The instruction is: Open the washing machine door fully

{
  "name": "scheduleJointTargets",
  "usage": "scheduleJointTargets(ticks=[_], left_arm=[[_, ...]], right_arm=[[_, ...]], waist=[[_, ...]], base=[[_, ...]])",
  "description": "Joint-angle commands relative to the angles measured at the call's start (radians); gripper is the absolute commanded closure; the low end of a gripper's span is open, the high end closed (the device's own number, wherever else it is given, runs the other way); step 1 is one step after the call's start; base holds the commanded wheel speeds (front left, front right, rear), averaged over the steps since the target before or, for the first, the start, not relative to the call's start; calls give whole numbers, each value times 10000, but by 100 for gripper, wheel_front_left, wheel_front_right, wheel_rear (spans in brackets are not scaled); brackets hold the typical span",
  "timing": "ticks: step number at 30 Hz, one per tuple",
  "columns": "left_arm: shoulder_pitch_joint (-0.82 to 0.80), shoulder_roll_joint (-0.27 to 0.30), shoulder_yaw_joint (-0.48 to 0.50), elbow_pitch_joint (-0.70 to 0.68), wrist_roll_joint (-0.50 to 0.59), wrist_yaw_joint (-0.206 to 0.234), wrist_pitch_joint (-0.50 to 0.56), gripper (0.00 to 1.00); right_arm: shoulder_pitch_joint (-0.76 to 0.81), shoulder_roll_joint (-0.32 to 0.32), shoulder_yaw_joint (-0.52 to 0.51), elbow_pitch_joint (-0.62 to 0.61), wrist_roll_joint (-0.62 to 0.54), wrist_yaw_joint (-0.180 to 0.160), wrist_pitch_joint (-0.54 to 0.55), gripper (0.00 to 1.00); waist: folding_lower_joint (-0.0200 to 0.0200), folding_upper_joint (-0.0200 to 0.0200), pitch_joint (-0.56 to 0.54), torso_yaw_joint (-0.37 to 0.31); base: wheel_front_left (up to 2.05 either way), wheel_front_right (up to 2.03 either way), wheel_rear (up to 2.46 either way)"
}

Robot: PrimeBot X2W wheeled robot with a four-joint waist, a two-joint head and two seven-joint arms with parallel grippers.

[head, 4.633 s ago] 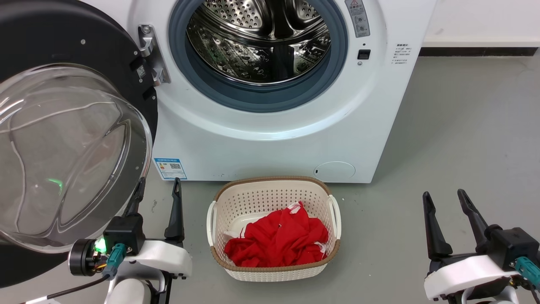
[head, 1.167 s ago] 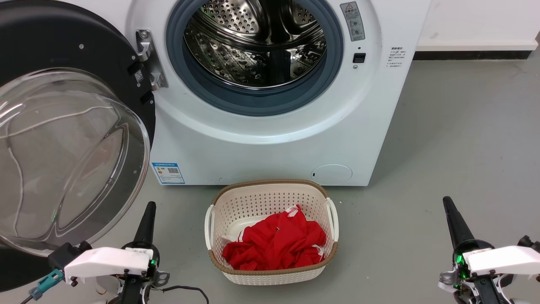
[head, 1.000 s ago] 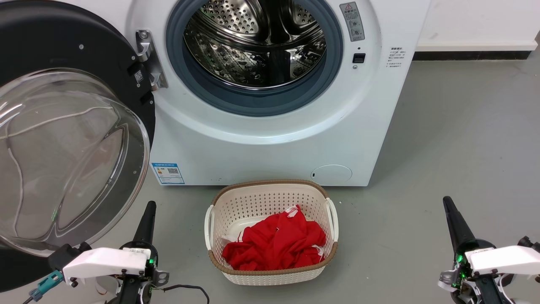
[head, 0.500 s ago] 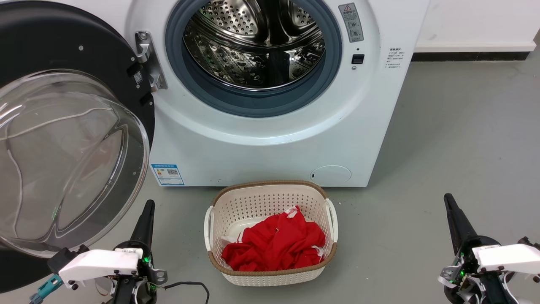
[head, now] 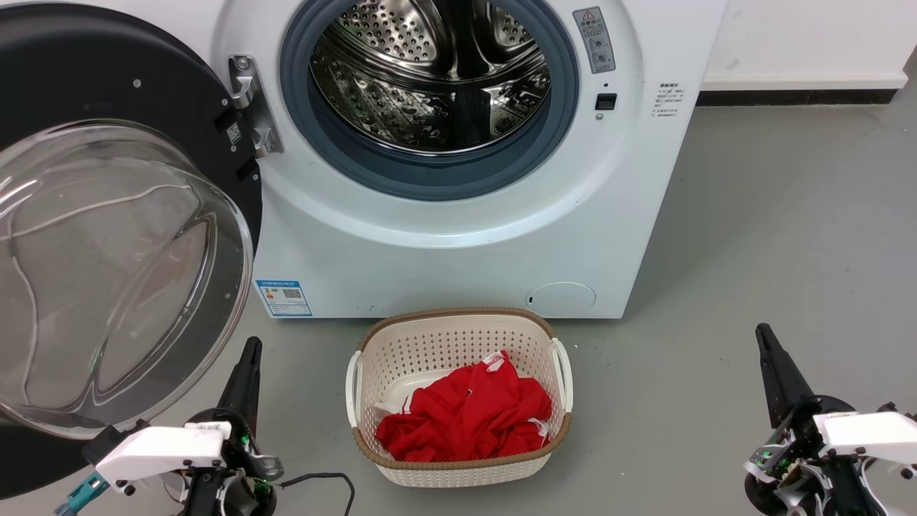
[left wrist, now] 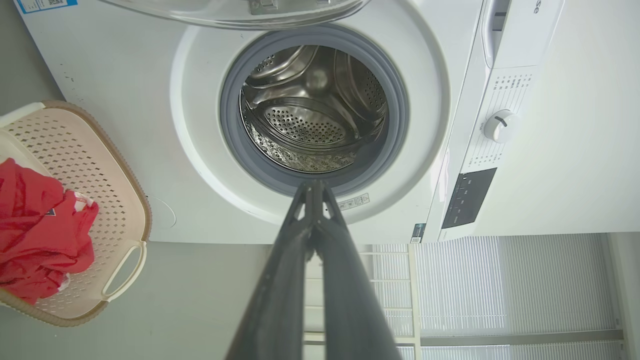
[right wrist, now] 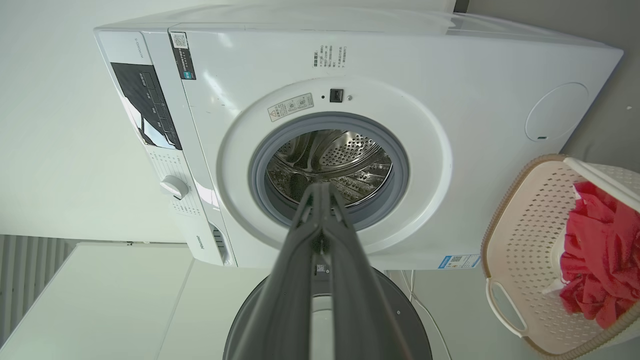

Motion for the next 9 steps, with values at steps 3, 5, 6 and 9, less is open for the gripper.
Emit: scheduleJointTargets(ticks=[3, 5, 6, 9], left_arm=[[47, -28, 78, -38, -306, -95, 100, 100], [51, -36, 95, -39, -443, -95, 132, 100], [53, -40, 100, -38, -489, -106, 148, 100], [53, -37, 95, -37, -451, -96, 137, 100]], right_arm=[[-143, -7, -48, 62, 314, -3, 85, 100], [-155, -3, -60, 84, 451, -3, 105, 100], [-163, -1, -63, 91, 491, -3, 119, 100], [-163, 7, -67, 82, 440, -3, 124, 100]], waist=[[-1, 0, -7, -4], [-1, 0, -12, -8], [-1, 0, -14, -9], [-1, 0, -14, -9]], base=[[0, 0, 0], [0, 0, 0], [0, 0, 0], [0, 0, 0]])
